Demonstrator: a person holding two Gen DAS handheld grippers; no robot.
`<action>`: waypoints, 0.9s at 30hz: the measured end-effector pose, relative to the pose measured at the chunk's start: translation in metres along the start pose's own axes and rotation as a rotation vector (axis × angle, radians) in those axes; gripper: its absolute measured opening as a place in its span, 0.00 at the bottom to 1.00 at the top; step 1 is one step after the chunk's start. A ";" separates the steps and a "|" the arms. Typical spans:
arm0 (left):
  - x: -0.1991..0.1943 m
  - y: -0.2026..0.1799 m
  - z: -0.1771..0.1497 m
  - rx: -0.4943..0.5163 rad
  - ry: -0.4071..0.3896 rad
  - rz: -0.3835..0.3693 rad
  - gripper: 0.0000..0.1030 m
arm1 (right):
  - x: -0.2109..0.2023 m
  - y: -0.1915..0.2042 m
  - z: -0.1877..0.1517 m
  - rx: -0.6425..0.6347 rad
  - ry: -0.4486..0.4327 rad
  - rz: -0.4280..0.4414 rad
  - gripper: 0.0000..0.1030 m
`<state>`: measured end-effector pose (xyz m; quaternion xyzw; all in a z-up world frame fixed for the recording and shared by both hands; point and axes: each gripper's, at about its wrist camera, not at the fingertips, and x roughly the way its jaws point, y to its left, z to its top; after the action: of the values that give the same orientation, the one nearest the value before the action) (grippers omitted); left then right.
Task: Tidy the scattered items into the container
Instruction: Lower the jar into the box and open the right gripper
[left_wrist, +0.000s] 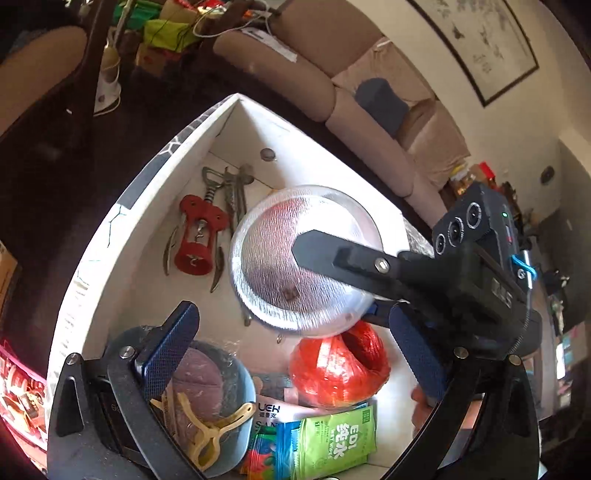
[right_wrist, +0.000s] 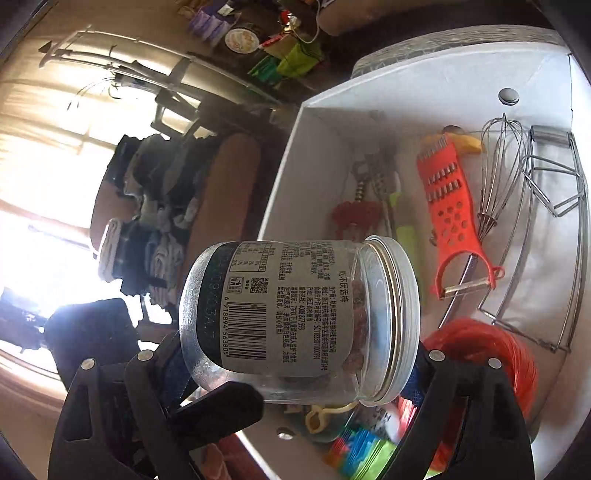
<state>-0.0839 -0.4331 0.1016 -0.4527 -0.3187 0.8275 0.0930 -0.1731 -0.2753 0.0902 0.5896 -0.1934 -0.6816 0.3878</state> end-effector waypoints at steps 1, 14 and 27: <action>-0.001 0.006 -0.002 0.010 -0.006 0.001 1.00 | 0.007 -0.002 0.003 0.000 -0.006 -0.036 0.87; -0.041 -0.013 -0.041 0.185 0.012 0.172 1.00 | 0.062 0.014 -0.012 -0.083 0.047 -0.402 0.89; -0.010 -0.046 -0.072 0.265 0.109 0.300 1.00 | -0.026 0.019 -0.034 -0.167 -0.015 -0.445 0.94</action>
<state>-0.0263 -0.3694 0.1091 -0.5231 -0.1304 0.8410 0.0448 -0.1352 -0.2609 0.1133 0.5786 -0.0044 -0.7682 0.2738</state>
